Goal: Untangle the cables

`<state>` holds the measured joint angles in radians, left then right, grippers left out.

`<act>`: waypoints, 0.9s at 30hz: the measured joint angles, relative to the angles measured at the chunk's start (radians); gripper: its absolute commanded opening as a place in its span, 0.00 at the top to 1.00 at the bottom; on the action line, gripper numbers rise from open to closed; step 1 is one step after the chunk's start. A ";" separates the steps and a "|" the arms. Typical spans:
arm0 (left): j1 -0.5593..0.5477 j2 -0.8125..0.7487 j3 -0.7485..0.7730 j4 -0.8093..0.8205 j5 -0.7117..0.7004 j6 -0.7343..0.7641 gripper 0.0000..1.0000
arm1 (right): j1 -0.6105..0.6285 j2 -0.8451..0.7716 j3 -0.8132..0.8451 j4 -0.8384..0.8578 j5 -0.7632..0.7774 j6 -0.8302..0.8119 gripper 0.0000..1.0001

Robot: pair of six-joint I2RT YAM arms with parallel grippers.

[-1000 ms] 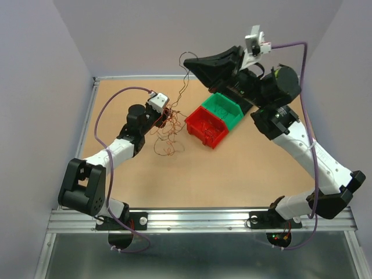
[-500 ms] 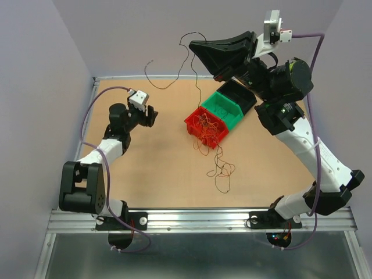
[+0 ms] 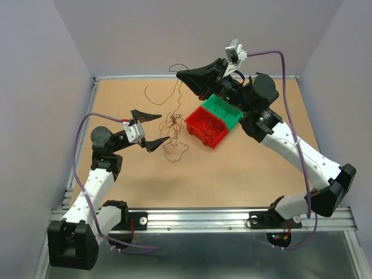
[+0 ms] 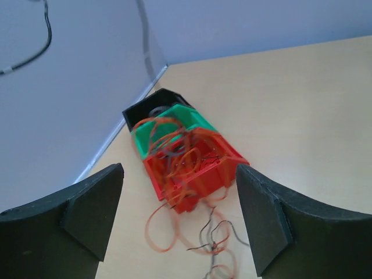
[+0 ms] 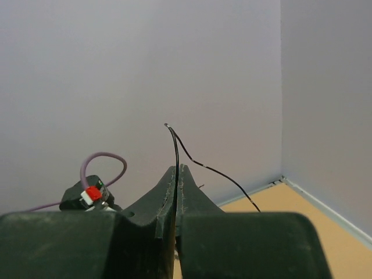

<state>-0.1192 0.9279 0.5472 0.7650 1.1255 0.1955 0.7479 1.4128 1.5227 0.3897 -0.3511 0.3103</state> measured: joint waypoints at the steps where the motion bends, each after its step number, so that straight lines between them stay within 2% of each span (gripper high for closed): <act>1: -0.005 -0.010 -0.005 0.004 0.008 0.000 0.10 | 0.000 0.006 -0.006 0.009 -0.002 0.003 1.00; 6: -0.046 -0.026 -0.035 0.012 -0.006 0.007 0.10 | 0.000 0.033 -0.028 0.071 -0.005 0.026 1.00; 11: -0.080 -0.055 -0.092 0.039 -0.137 0.012 0.11 | 0.003 0.080 -0.031 0.112 -0.010 0.042 0.99; 17: -0.104 -0.048 -0.096 0.111 -0.274 -0.013 0.23 | 0.020 0.133 -0.032 0.121 -0.016 0.048 1.00; 24: -0.158 -0.012 -0.096 0.182 -0.315 -0.048 0.25 | 0.026 0.140 -0.034 0.158 -0.019 0.053 0.99; 27: -0.178 0.010 -0.094 0.192 -0.323 -0.055 0.38 | 0.027 0.145 -0.034 0.177 -0.021 0.054 0.99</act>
<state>-0.2974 0.9375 0.4534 0.9569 0.8021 0.1406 0.7746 1.5581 1.4891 0.5667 -0.3721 0.3641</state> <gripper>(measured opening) 0.742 0.022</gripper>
